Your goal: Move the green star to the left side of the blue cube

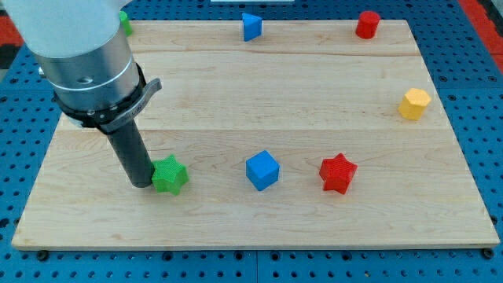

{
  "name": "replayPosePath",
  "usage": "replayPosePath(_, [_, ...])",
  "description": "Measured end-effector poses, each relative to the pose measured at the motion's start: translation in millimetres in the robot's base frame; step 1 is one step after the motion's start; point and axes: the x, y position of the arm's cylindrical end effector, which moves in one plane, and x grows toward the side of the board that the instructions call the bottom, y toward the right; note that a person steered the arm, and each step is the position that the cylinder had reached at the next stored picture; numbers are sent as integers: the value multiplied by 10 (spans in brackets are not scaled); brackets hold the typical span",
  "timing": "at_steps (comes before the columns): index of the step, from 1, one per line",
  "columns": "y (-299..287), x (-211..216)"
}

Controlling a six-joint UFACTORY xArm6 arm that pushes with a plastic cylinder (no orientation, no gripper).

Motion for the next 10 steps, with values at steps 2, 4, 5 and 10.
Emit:
replayPosePath(2, [207,-84])
replayPosePath(4, [210,-174])
replayPosePath(5, [-119,139])
replayPosePath(10, [815,391])
